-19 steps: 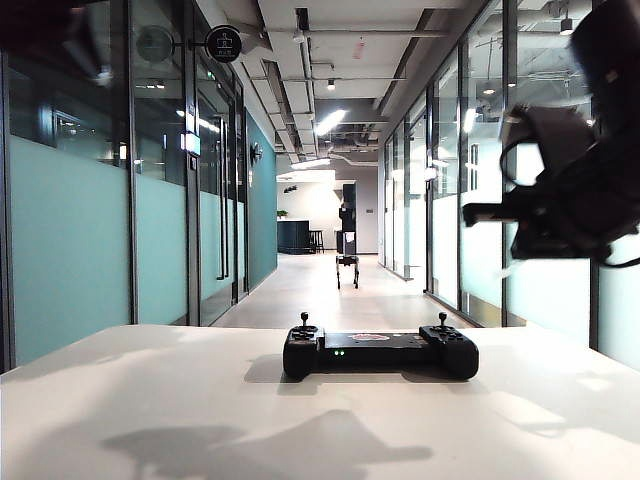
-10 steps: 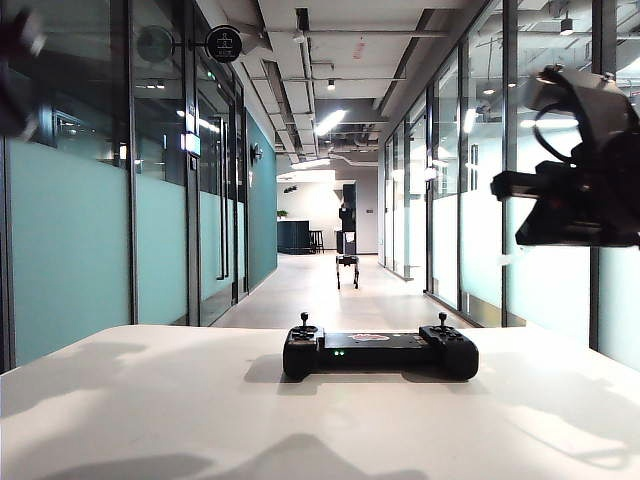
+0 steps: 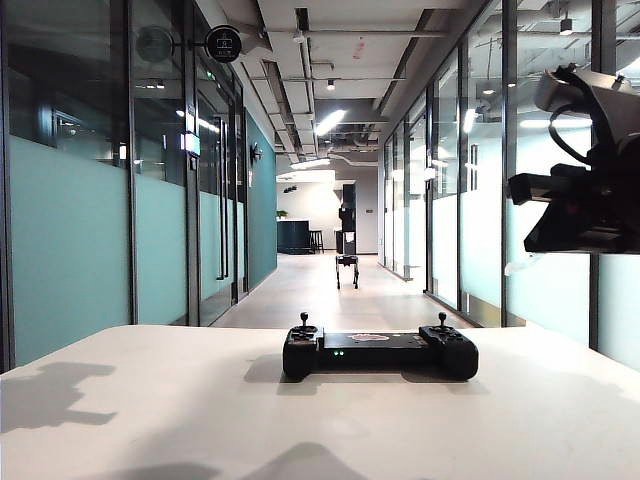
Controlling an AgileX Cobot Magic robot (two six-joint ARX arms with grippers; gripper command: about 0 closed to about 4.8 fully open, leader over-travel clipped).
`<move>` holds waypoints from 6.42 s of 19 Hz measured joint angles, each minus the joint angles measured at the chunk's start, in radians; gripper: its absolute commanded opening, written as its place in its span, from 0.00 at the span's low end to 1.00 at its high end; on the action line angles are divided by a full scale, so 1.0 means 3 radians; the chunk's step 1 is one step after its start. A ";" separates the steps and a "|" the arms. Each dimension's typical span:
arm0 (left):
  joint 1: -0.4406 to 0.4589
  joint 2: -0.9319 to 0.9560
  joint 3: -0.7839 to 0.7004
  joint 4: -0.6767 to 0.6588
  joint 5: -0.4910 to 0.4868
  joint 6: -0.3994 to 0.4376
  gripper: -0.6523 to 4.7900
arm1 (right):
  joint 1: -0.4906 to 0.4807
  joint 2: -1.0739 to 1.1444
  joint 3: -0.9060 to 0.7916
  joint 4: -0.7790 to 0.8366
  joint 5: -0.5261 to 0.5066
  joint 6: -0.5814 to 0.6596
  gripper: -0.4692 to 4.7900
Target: Push the left joystick on the remote control sitting on the white table forward to make the robot dog walk in a straight line until it approaches the door.
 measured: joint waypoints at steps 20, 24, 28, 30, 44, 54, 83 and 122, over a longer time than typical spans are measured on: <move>0.0000 0.0000 0.0000 -0.0003 0.0001 -0.0022 0.11 | -0.0001 -0.0942 -0.0278 -0.0760 -0.0076 -0.0163 0.08; 0.0000 0.0000 0.0000 -0.0001 0.0001 -0.0022 0.11 | -0.0001 -0.1279 -0.0431 -0.0791 -0.0069 -0.0163 0.08; 0.0000 0.0000 0.0000 -0.0001 0.0001 -0.0022 0.11 | -0.0001 -0.1623 -0.0525 -0.1039 -0.0009 -0.0163 0.08; 0.0000 0.0000 0.0000 -0.0001 0.0001 -0.0022 0.11 | -0.0001 -0.1784 -0.0557 -0.1179 -0.0003 -0.0164 0.08; 0.0000 0.0000 0.0000 -0.0001 0.0001 -0.0022 0.11 | -0.0233 -0.2822 -0.0924 -0.1615 0.0008 -0.0160 0.08; 0.0000 0.0000 0.0000 -0.0001 0.0001 -0.0022 0.11 | -0.0697 -0.3468 -0.0942 -0.1900 -0.0010 -0.0160 0.08; 0.0000 0.0000 0.0000 -0.0006 0.0001 -0.0022 0.11 | -0.1063 -0.4101 -0.0946 -0.2087 -0.0145 -0.0097 0.08; 0.0788 -0.2076 -0.0716 -0.0139 0.0437 0.0067 0.11 | -0.1054 -0.4101 -0.0946 -0.2124 -0.0145 -0.0097 0.08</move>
